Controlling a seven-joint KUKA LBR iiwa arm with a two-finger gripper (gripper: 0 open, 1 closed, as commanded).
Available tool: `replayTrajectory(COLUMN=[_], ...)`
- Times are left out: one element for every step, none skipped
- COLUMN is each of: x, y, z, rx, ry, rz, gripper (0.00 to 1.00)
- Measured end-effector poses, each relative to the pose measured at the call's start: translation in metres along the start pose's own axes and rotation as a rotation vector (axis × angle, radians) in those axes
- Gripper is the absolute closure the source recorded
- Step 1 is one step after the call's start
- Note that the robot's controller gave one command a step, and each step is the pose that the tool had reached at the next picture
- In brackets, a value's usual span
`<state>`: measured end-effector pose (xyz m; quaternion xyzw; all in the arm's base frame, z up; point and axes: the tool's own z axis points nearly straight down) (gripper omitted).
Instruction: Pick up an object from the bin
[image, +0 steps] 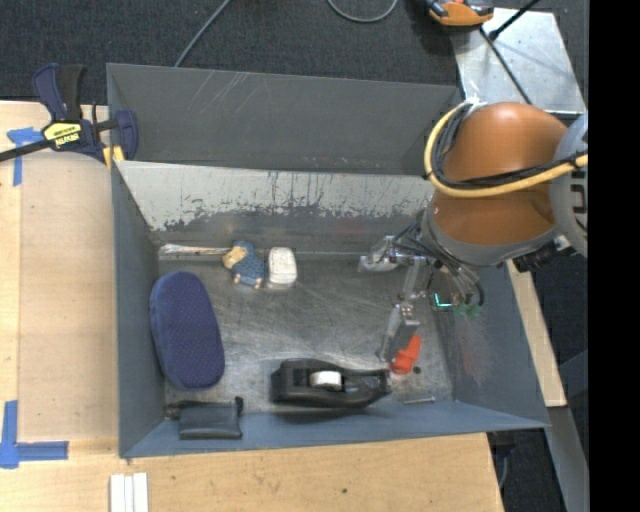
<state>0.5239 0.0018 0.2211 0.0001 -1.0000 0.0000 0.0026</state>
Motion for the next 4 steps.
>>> replayTrajectory(x=[0.038,0.03,0.034,0.037], y=[0.048,0.068,0.066,0.068], z=[0.1,0.146,0.145,-0.007], rx=[-0.001,0.002,0.005,0.0], ry=[0.002,-0.028,-0.009,-0.011], rz=[-0.056,-0.086,-0.085,-0.092], gripper=[0.0,0.0,1.0,1.0])
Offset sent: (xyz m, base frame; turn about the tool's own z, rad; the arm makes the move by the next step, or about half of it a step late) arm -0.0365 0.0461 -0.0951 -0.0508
